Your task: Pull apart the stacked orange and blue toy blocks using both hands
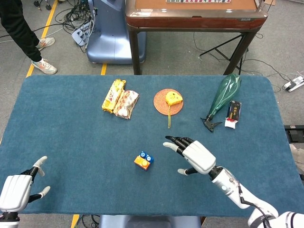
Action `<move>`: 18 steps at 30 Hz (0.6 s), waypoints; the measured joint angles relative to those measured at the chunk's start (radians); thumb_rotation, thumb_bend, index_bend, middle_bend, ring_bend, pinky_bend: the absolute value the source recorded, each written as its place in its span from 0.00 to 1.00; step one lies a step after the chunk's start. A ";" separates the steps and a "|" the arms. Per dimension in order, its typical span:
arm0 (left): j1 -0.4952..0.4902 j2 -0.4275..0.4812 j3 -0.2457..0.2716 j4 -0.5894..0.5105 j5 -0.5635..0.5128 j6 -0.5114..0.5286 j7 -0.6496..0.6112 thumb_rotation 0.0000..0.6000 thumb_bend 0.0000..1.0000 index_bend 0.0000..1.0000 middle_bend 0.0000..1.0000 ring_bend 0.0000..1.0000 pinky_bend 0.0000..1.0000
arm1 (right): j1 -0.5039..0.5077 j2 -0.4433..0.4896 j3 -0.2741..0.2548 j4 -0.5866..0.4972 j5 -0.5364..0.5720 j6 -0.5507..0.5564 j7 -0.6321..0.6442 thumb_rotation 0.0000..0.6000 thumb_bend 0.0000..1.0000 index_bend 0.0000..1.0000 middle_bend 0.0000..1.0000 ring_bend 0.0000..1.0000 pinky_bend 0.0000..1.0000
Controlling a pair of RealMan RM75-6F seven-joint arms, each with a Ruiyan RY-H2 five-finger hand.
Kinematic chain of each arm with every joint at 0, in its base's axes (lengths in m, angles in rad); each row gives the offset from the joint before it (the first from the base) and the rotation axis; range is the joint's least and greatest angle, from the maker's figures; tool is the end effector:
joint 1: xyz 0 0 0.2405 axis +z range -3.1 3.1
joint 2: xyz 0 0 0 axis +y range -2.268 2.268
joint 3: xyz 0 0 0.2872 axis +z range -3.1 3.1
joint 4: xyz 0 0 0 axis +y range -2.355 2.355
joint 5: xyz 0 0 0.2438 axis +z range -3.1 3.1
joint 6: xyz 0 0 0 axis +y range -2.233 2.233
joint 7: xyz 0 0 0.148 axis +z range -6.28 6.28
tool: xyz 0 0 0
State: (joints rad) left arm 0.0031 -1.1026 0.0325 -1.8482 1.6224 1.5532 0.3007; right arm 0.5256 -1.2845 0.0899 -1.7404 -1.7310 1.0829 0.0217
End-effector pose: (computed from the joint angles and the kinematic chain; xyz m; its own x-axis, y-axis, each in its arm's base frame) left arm -0.2981 0.1391 0.1226 0.4720 0.0355 0.8809 0.8811 -0.0525 -0.4700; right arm -0.1706 -0.2792 0.0204 0.3374 -0.2497 0.9076 -0.7648 -0.6349 0.1097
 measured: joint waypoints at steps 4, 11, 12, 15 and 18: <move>-0.002 -0.005 0.001 0.004 -0.001 -0.006 0.000 1.00 0.15 0.18 0.47 0.60 0.83 | 0.035 -0.042 0.002 0.013 -0.001 -0.031 -0.036 1.00 0.00 0.10 0.01 0.08 0.19; -0.003 -0.009 0.006 0.014 -0.005 -0.017 -0.002 1.00 0.15 0.18 0.47 0.60 0.83 | 0.090 -0.133 0.013 0.039 0.040 -0.098 -0.112 1.00 0.00 0.08 0.00 0.05 0.16; -0.003 -0.009 0.006 0.016 -0.006 -0.017 -0.003 1.00 0.15 0.18 0.47 0.60 0.83 | 0.101 -0.150 0.015 0.045 0.048 -0.110 -0.125 1.00 0.00 0.08 0.00 0.05 0.16; -0.001 -0.010 0.007 0.024 -0.008 -0.016 -0.006 1.00 0.15 0.18 0.47 0.60 0.80 | 0.125 -0.190 0.021 0.063 0.063 -0.130 -0.160 1.00 0.00 0.08 0.00 0.05 0.16; 0.001 -0.011 0.008 0.032 -0.010 -0.015 -0.011 1.00 0.15 0.18 0.47 0.59 0.79 | 0.151 -0.231 0.028 0.083 0.078 -0.150 -0.185 1.00 0.00 0.08 0.00 0.05 0.16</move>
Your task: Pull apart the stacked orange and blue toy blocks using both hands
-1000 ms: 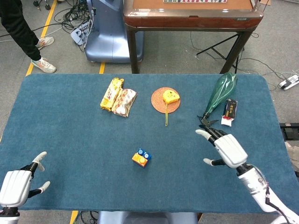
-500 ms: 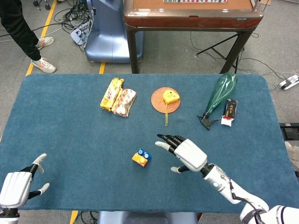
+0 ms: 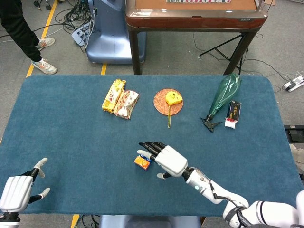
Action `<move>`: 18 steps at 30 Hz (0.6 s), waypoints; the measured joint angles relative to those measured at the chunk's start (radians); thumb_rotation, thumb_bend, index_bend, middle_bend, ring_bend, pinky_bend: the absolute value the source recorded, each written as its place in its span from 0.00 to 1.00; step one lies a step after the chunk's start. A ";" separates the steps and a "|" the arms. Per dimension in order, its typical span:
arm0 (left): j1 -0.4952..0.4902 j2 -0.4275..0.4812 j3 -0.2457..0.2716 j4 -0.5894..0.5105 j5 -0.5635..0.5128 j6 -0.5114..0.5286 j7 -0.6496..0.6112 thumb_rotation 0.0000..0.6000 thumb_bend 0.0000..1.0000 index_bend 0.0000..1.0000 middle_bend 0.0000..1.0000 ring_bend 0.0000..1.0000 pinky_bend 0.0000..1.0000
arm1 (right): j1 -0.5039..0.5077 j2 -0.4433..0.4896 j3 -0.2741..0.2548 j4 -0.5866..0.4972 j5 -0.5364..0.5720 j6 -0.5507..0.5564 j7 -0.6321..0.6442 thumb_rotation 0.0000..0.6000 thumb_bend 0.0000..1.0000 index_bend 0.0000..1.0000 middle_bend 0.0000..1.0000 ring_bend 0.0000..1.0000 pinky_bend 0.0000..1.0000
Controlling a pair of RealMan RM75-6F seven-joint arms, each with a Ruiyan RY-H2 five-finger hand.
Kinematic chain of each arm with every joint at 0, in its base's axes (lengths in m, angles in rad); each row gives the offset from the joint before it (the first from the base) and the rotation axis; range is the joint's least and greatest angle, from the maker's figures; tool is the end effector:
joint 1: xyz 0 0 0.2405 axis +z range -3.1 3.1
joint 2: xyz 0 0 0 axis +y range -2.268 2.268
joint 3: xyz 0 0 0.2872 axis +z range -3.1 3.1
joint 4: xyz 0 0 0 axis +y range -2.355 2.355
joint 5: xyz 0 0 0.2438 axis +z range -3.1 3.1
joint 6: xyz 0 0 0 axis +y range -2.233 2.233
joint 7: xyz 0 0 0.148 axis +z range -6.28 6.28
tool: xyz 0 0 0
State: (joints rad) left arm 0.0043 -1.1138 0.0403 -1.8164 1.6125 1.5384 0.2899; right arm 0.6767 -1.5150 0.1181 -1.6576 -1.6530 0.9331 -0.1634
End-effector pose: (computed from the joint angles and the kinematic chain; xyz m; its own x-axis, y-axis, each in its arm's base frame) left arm -0.3070 0.1367 0.1177 0.4805 0.0614 0.8748 0.8769 -0.0472 -0.4783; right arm -0.1092 -0.2885 -0.0587 0.4436 -0.2502 0.8606 -0.6553 -0.7456 0.1210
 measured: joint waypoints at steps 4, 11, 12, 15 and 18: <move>0.003 0.002 0.002 0.010 -0.004 0.001 -0.011 1.00 0.15 0.18 0.47 0.59 0.79 | 0.041 -0.042 0.012 0.028 0.030 -0.039 -0.007 1.00 0.00 0.08 0.00 0.05 0.16; 0.006 0.001 0.005 0.022 -0.009 -0.002 -0.025 1.00 0.15 0.18 0.47 0.59 0.79 | 0.095 -0.107 0.037 0.083 0.089 -0.081 -0.006 1.00 0.00 0.08 0.00 0.03 0.16; 0.006 -0.001 0.006 0.024 -0.010 -0.002 -0.027 1.00 0.15 0.18 0.47 0.59 0.79 | 0.102 -0.118 0.041 0.096 0.095 -0.086 -0.004 1.00 0.00 0.08 0.00 0.03 0.16; 0.007 -0.004 0.007 0.032 -0.013 -0.005 -0.032 1.00 0.15 0.18 0.47 0.59 0.79 | 0.123 -0.147 0.048 0.129 0.111 -0.094 0.001 1.00 0.00 0.08 0.00 0.02 0.16; 0.008 -0.006 0.007 0.037 -0.016 -0.005 -0.038 1.00 0.15 0.18 0.47 0.59 0.79 | 0.140 -0.168 0.053 0.156 0.124 -0.100 0.002 1.00 0.00 0.08 0.00 0.02 0.16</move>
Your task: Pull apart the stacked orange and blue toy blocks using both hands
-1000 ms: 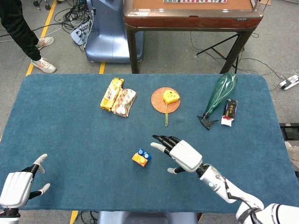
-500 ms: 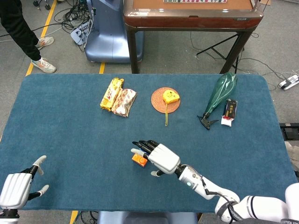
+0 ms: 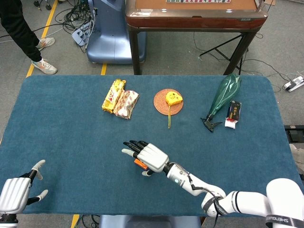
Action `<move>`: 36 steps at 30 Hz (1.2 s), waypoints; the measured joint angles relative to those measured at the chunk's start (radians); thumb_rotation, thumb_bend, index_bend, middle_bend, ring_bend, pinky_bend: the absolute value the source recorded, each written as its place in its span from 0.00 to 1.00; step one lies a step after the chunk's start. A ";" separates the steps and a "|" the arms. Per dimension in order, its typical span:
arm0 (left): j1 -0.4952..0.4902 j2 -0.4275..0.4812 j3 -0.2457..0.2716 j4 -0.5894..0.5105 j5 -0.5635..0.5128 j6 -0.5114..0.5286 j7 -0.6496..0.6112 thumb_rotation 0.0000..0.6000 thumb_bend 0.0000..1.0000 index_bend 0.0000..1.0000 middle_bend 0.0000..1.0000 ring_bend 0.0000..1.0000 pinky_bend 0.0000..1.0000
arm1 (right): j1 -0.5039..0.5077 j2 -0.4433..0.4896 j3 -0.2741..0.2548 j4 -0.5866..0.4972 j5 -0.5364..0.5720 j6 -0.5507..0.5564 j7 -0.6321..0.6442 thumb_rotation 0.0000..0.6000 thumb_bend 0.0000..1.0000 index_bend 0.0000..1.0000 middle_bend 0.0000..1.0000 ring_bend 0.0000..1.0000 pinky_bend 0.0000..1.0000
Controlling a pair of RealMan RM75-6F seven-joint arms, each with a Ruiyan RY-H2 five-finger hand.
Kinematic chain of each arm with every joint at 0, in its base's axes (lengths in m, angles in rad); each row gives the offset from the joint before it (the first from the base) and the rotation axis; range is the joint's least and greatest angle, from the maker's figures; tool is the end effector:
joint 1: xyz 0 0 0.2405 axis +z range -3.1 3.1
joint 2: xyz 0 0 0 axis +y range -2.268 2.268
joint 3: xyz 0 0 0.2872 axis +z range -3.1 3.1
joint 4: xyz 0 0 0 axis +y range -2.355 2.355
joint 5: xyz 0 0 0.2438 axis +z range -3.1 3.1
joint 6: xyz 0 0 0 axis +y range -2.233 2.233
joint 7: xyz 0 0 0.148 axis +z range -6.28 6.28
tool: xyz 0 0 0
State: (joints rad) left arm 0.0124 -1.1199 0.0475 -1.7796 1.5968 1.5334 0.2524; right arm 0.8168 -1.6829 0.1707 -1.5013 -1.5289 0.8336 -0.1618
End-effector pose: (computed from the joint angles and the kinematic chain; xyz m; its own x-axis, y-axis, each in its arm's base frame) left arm -0.3191 0.1322 0.1166 0.4732 0.0830 0.8771 0.8808 -0.0256 -0.4728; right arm -0.0693 -0.3163 -0.1114 0.4538 -0.3022 0.8383 -0.6569 -0.7491 0.0855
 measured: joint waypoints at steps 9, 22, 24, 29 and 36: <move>0.001 -0.002 0.002 0.002 -0.001 -0.002 -0.002 1.00 0.15 0.18 0.47 0.59 0.79 | 0.047 -0.045 0.011 0.065 0.045 -0.023 0.004 1.00 0.00 0.08 0.00 0.02 0.16; -0.001 -0.006 0.002 0.002 -0.002 -0.007 -0.002 1.00 0.15 0.18 0.47 0.59 0.79 | 0.049 -0.023 -0.019 0.074 0.078 -0.017 -0.024 1.00 0.00 0.08 0.00 0.02 0.16; -0.001 -0.008 0.003 0.002 -0.002 -0.009 -0.001 1.00 0.15 0.18 0.47 0.59 0.79 | 0.047 -0.014 -0.023 0.071 0.082 -0.013 -0.031 1.00 0.00 0.08 0.00 0.02 0.16; -0.002 -0.010 0.004 0.000 -0.002 -0.012 0.005 1.00 0.15 0.18 0.47 0.59 0.79 | 0.043 0.005 -0.031 0.066 0.094 -0.007 -0.043 1.00 0.00 0.08 0.00 0.02 0.16; -0.004 -0.010 0.005 -0.007 -0.003 -0.018 0.015 1.00 0.15 0.18 0.47 0.59 0.79 | 0.039 0.032 -0.036 0.065 0.125 -0.009 -0.067 1.00 0.00 0.08 0.00 0.02 0.16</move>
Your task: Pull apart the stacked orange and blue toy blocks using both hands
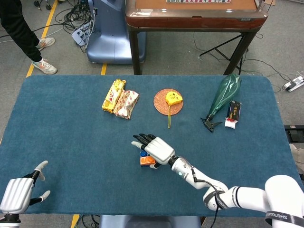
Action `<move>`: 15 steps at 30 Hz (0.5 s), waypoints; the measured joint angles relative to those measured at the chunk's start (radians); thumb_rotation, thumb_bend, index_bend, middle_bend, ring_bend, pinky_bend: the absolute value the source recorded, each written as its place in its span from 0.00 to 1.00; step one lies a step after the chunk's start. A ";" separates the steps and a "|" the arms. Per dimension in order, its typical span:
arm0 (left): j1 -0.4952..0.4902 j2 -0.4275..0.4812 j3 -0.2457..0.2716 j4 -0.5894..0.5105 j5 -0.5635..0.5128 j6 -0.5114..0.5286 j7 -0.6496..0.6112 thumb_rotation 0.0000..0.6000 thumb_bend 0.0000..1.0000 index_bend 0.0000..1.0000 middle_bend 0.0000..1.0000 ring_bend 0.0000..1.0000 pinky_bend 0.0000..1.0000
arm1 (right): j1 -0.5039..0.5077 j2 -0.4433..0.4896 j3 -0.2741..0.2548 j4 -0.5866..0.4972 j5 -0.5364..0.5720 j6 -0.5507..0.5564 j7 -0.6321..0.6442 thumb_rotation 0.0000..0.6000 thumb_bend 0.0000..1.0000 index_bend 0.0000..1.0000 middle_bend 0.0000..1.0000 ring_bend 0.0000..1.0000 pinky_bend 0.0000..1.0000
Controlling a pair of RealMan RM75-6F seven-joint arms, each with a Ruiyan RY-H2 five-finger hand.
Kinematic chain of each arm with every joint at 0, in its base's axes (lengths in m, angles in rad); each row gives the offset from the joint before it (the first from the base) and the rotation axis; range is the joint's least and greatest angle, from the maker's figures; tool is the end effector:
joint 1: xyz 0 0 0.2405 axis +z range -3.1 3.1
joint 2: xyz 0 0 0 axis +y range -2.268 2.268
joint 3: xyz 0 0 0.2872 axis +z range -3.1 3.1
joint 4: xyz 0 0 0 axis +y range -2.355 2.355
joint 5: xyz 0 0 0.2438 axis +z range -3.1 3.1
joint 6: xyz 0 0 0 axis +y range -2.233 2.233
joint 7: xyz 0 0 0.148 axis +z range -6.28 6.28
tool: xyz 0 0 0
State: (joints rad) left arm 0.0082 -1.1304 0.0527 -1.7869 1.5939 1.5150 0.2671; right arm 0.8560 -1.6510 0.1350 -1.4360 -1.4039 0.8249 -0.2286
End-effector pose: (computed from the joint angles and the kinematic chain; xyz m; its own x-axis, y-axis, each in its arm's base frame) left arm -0.3168 0.1320 0.1097 0.4702 0.1040 0.8764 0.8823 -0.0324 -0.4695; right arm -0.0980 -0.3446 -0.1078 0.5409 -0.2766 0.7943 -0.6770 -0.7036 0.2159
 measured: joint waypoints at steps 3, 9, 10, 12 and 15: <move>0.000 0.000 0.001 -0.003 -0.001 -0.002 0.003 1.00 0.15 0.18 0.47 0.59 0.79 | -0.001 0.010 -0.001 0.000 0.015 -0.001 -0.016 1.00 0.00 0.08 0.00 0.02 0.16; -0.002 0.000 0.002 -0.006 -0.002 -0.006 0.010 1.00 0.15 0.18 0.47 0.59 0.79 | -0.007 0.039 -0.002 -0.016 0.057 -0.003 -0.054 1.00 0.00 0.08 0.00 0.02 0.16; -0.002 0.000 0.002 -0.008 -0.002 -0.007 0.011 1.00 0.15 0.18 0.47 0.59 0.79 | -0.008 0.044 -0.002 -0.021 0.061 -0.004 -0.057 1.00 0.00 0.08 0.01 0.03 0.16; -0.002 0.001 0.002 -0.009 -0.002 -0.007 0.012 1.00 0.15 0.18 0.47 0.59 0.79 | -0.010 0.057 -0.003 -0.037 0.065 -0.001 -0.065 1.00 0.00 0.08 0.05 0.09 0.18; -0.003 0.002 0.002 -0.012 -0.001 -0.007 0.015 1.00 0.15 0.18 0.47 0.59 0.79 | -0.015 0.078 -0.003 -0.064 0.069 0.011 -0.081 1.00 0.00 0.08 0.17 0.28 0.34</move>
State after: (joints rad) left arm 0.0056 -1.1286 0.0551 -1.7986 1.5931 1.5084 0.2817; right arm 0.8414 -1.5732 0.1316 -1.5001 -1.3345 0.8357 -0.3096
